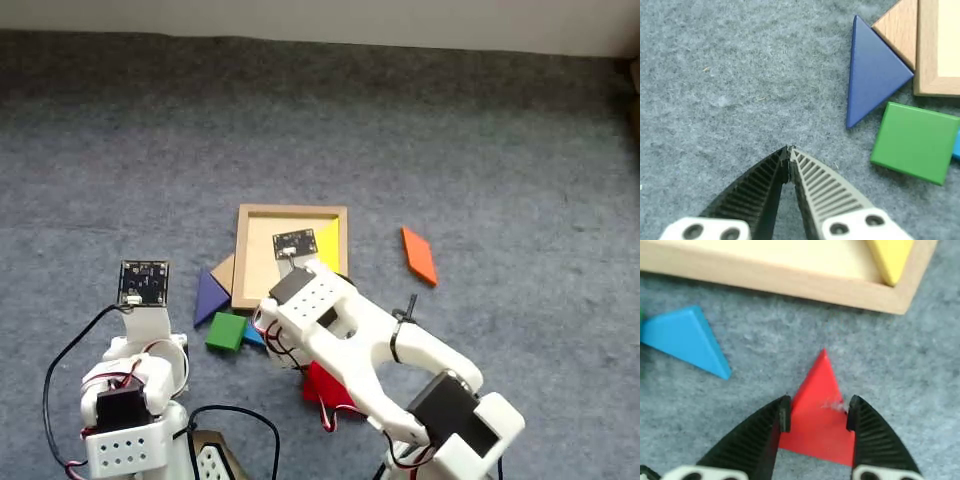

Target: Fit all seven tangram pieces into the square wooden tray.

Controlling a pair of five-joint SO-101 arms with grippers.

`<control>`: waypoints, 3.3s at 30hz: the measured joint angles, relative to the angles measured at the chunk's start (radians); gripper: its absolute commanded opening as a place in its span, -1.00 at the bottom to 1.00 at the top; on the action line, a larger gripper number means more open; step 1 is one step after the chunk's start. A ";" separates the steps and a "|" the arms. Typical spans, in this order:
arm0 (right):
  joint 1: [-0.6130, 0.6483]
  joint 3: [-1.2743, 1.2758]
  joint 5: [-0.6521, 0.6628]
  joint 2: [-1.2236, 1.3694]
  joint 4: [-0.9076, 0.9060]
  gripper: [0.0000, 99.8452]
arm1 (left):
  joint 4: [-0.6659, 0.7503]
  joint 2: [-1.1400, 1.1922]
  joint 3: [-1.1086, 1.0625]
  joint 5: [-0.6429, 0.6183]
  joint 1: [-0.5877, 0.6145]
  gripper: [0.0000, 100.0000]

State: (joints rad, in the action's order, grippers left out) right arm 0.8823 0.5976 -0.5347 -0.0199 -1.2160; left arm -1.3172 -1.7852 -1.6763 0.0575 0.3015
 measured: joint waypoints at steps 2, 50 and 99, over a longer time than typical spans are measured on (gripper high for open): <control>0.000 -0.032 0.029 0.000 -0.029 -0.53 | 0.000 0.000 0.000 0.000 0.000 -0.93; 0.176 0.265 0.029 -0.238 0.130 -0.40 | 0.000 0.000 0.000 0.000 0.000 -0.93; 0.163 0.368 0.091 -0.242 0.235 -0.72 | 0.000 0.000 0.000 0.000 0.000 -0.93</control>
State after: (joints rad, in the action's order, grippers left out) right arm 1.0449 0.9659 -0.4442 -0.2624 -0.9812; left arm -1.3172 -1.7852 -1.6763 0.0575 0.3015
